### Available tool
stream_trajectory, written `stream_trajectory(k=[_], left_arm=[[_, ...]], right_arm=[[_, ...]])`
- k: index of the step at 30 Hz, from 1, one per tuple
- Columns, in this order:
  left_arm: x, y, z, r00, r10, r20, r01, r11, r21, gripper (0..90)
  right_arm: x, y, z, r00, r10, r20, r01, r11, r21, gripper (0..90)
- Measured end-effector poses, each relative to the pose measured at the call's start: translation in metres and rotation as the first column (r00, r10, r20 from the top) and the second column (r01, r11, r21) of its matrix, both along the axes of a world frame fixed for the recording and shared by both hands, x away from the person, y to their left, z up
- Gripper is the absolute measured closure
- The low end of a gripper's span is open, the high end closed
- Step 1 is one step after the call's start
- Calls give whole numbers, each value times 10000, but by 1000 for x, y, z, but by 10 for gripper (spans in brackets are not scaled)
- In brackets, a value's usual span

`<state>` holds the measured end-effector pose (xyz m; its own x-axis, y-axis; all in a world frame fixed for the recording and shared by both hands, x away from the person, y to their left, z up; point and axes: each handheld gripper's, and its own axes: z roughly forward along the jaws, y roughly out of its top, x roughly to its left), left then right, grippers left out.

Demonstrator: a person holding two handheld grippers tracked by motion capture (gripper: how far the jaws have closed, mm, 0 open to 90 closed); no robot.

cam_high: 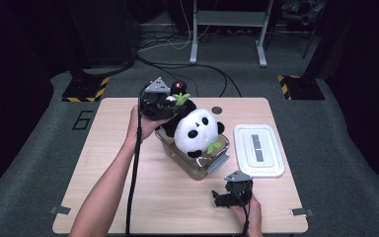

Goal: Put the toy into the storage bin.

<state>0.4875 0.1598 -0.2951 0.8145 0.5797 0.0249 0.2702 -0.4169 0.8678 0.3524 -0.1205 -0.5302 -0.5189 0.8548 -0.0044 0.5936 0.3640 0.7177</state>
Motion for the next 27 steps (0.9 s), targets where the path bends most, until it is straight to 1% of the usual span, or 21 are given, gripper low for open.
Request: stream_trajectory(k=[5, 8, 10, 13, 17, 19, 20, 21, 25, 27], left_arm=[[6, -8, -6, 9998, -59, -187, 60, 10000, 41, 748], [10, -12, -10, 9991, -150, -405, 152, 9999, 47, 748], [11, -13, -12, 9980, -221, -588, 229, 9996, 139, 747], [13, -16, -16, 9973, -235, -698, 251, 9994, 225, 747], [15, -19, -20, 9968, -220, -773, 238, 9994, 232, 747], [17, -22, -27, 9958, -250, -886, 280, 9991, 329, 747], [17, -22, -27, 9958, -250, -886, 280, 9991, 329, 747], [18, -24, -33, 9947, -226, -1004, 261, 9991, 331, 747], [21, -24, -42, 9937, -48, -1117, 90, 9993, 364, 746], [23, -24, -47, 9920, -44, -1265, 92, 9992, 376, 746]], right_arm=[[0, 0, 0, 10000, 3, -2, -3, 10000, -3, 0], [0, 0, 0, 10000, 2, -1, -2, 10000, -1, 0], [0, 0, 0, 10000, 0, -4, 0, 10000, 2, 0], [0, 0, 0, 10000, 37, -12, -37, 10000, -2, 0], [0, 0, 0, 10000, 5, -13, -5, 10000, -2, 0], [0, 0, 0, 10000, 28, -21, -28, 10000, -2, 0], [0, 0, 0, 10000, 28, -21, -28, 10000, -2, 0], [0, 0, 0, 10000, 20, -5, -20, 10000, -33, 0], [0, 0, 0, 10000, -25, 4, 25, 10000, -17, 0], [0, 0, 0, 10000, -11, 9, 11, 10000, -30, 0]])
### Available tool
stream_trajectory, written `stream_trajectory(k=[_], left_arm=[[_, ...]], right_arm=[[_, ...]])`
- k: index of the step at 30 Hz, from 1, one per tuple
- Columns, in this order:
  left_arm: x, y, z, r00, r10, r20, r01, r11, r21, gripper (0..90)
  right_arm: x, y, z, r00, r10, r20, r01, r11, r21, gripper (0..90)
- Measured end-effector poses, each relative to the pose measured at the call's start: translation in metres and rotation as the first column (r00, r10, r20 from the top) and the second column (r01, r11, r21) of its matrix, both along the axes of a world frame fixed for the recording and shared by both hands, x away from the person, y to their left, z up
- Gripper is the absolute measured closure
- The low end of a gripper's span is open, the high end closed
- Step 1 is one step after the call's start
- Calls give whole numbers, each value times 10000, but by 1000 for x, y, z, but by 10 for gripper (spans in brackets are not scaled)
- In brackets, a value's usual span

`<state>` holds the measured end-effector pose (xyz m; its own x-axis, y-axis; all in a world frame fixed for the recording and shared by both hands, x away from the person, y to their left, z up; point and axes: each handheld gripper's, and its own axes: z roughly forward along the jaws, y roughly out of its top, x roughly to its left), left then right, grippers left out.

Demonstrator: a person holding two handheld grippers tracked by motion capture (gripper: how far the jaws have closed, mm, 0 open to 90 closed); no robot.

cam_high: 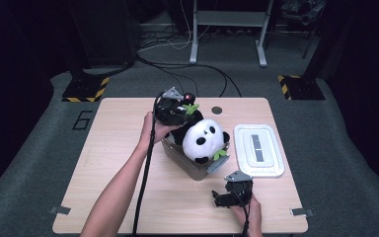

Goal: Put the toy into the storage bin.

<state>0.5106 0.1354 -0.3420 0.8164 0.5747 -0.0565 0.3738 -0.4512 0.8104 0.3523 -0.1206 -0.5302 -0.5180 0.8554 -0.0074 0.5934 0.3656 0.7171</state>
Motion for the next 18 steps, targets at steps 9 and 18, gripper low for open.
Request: stream_trajectory(k=[9, 18], left_arm=[[7, 4, -16, 9987, 153, -482, -159, 9998, -114, 733], [6, 5, -16, 9966, 453, -689, -457, 9989, -39, 469]], right_arm=[[0, 0, 0, 10000, 0, 2, 0, 10000, 1, 0], [0, 0, 0, 10000, 10, -3, -10, 10000, -3, 0]])
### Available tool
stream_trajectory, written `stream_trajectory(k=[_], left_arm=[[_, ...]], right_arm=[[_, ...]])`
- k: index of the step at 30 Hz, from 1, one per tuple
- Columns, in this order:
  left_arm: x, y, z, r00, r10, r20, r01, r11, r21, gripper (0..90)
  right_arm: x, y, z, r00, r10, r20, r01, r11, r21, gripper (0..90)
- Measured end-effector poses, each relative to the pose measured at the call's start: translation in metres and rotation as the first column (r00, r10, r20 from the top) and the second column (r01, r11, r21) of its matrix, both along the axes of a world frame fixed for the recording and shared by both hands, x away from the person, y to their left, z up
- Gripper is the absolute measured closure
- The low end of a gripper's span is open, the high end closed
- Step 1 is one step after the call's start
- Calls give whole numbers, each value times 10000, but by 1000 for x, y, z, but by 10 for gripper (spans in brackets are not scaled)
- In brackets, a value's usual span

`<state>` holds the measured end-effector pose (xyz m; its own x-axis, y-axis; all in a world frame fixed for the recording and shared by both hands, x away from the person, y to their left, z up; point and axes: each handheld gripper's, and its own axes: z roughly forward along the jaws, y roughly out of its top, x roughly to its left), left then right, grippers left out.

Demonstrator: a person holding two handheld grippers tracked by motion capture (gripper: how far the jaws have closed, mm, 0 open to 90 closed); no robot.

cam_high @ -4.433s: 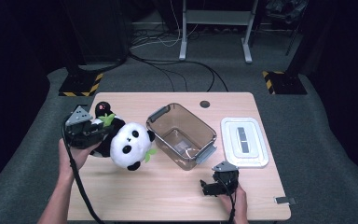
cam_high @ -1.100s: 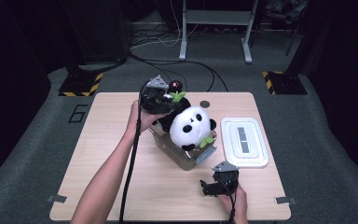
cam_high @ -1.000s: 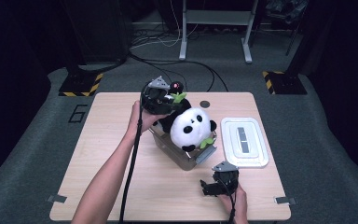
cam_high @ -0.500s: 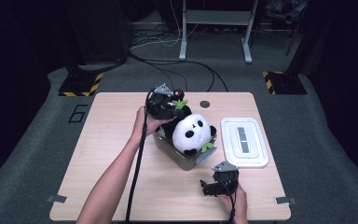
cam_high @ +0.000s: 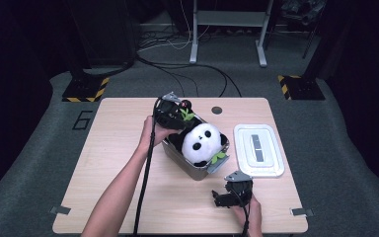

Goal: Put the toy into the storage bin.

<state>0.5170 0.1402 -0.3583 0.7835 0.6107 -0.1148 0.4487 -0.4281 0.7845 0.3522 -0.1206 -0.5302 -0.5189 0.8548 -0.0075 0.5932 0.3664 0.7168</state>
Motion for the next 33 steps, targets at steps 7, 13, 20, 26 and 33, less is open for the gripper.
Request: stream_trajectory(k=[7, 13, 20, 26, 33], left_arm=[[0, -8, 4, 9998, 2, 175, -4, 9999, 157, 338], [9, -15, -9, 9989, 119, -453, -98, 9989, 466, 341], [17, -18, -32, 9930, 344, -1126, -261, 9969, 746, 350], [16, -22, -32, 9936, 523, -1004, -404, 9923, 1168, 348], [-2, -14, -15, 9966, 432, -701, -420, 9990, 179, 251]], right_arm=[[0, 0, 0, 10000, -40, 5, 40, 10000, 14, 0], [0, 0, 0, 10000, -1, 2, 1, 10000, -1, 0], [0, 0, 0, 10000, -29, -42, 30, 10000, 30, 0], [-1, 0, 0, 10000, -37, -54, 37, 10000, 38, 0], [0, 0, 0, 10000, -1, 3, 1, 10000, -1, 0]])
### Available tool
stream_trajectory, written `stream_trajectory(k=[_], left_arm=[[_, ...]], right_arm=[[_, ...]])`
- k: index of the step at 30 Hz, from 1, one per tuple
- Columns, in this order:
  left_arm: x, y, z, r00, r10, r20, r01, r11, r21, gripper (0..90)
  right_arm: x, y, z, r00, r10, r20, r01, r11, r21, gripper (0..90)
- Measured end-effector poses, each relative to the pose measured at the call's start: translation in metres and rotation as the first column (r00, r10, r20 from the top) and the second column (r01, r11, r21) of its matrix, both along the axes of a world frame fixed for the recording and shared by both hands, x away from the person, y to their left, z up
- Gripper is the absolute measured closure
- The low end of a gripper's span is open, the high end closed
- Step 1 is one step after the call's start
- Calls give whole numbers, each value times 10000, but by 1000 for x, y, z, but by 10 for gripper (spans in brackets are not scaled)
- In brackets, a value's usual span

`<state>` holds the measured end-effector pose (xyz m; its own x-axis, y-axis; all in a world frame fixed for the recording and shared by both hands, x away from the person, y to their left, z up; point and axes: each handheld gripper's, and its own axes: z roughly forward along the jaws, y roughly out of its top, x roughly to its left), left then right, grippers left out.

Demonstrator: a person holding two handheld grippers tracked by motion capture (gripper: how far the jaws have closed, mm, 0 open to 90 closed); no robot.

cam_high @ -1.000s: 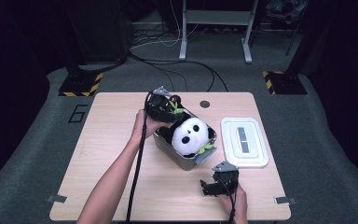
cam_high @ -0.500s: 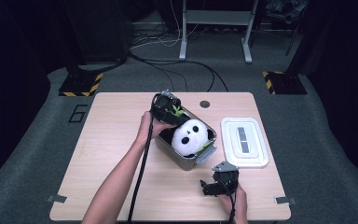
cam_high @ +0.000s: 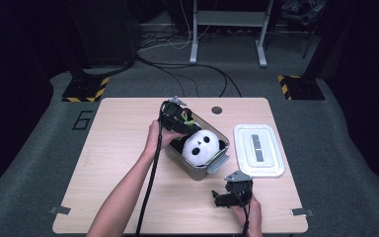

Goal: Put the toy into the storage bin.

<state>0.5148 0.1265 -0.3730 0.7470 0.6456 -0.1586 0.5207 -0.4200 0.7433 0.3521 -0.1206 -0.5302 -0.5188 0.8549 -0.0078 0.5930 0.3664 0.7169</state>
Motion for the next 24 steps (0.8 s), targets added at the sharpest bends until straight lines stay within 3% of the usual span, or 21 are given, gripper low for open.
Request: stream_trajectory(k=[3, 6, 11, 13, 15, 16, 17, 20, 24], left_arm=[[-6, -4, 2, 9999, -150, 59, 150, 9999, 40, 217], [-13, -15, -3, 9995, -312, 34, 310, 9983, 492, 192], [-14, -24, -13, 9998, -148, 123, 134, 9945, 1041, 183], [-13, -26, -18, 9999, -124, -12, 125, 9924, 1225, 183], [-12, -27, -22, 9997, -143, -220, 169, 9923, 1224, 183], [-8, -29, -31, 9978, -214, -629, 296, 9909, 1312, 182], [-8, -30, -34, 9974, -229, -679, 320, 9903, 1355, 181], [-9, -34, -34, 9984, -192, -532, 272, 9877, 1542, 180], [-10, -31, -29, 9985, -270, -478, 338, 9883, 1486, 182]], right_arm=[[0, 0, 0, 10000, 0, 1, 0, 10000, 1, 0], [0, 0, 0, 10000, -30, -21, 30, 10000, 23, 0], [0, 0, 0, 10000, -30, -44, 30, 10000, 34, 0], [0, 0, 0, 10000, -31, -47, 32, 10000, 33, 0], [-1, 0, 0, 10000, -44, -69, 44, 10000, 46, 0], [-1, 0, 0, 10000, -45, -72, 45, 10000, 47, 0], [-1, 0, 0, 10000, -42, -71, 42, 10000, 43, 0], [0, 0, 0, 10000, -14, -50, 14, 10000, 25, 0], [0, 0, 0, 10000, -35, -66, 36, 10000, 41, 0]])
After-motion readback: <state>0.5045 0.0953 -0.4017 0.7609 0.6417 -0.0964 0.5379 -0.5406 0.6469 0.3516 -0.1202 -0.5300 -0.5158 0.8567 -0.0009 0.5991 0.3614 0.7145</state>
